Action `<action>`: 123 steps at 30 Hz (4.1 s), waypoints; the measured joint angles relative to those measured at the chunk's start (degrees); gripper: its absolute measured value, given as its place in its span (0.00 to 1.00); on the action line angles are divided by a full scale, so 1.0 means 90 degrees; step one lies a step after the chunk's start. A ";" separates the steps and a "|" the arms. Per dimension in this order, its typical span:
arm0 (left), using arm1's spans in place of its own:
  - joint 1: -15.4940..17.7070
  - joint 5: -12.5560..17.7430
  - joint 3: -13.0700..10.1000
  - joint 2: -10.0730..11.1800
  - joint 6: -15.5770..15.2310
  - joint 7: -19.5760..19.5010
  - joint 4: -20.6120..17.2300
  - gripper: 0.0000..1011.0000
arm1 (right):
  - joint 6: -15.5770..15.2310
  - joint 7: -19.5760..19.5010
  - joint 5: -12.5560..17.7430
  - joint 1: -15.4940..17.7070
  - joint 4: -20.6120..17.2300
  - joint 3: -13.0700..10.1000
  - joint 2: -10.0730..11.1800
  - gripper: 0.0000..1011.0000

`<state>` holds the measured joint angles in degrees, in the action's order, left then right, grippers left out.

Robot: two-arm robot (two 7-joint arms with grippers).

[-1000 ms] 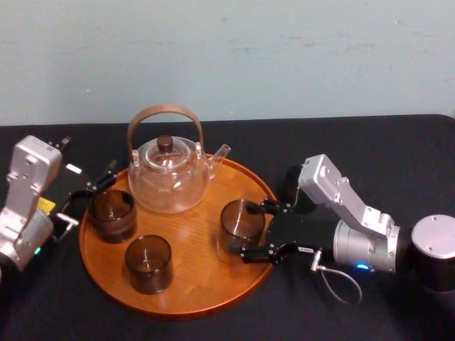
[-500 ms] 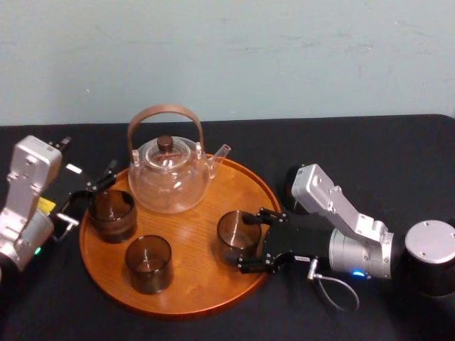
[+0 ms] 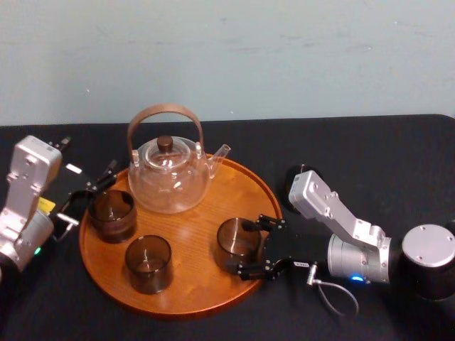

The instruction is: Pick up the glass from the table and place it on the tray.

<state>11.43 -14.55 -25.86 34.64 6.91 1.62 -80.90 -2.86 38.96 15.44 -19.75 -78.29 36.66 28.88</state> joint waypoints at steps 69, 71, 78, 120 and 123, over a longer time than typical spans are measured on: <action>0.0000 0.0000 0.0000 0.0000 0.0000 0.0000 0.0000 0.99 | -0.0009 0.0103 0.0235 0.0081 -0.0101 -0.0116 0.0142 0.99; 0.0000 0.0000 0.0000 0.0000 0.0000 0.0000 0.0000 0.99 | -0.0006 0.0110 0.0283 0.0131 -0.0173 -0.0153 0.0215 0.99; 0.0000 0.0000 0.0000 0.0000 0.0000 0.0000 0.0000 0.99 | -0.0006 0.0069 0.0483 0.0437 -0.0564 -0.0370 0.0601 0.99; 0.0000 0.0000 0.0000 0.0000 0.0000 0.0000 0.0000 0.99 | -0.0134 -0.1090 0.1132 0.1713 -0.1007 -0.1916 0.1226 0.99; 0.0000 0.0000 0.0000 0.0000 0.0000 0.0000 0.0000 0.99 | -0.0267 -0.1257 0.1082 0.1657 -0.0915 -0.2002 0.1102 0.99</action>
<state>11.43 -14.55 -25.86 34.65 6.91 1.62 -80.90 -5.26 27.66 25.18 -4.84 -86.53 18.64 38.80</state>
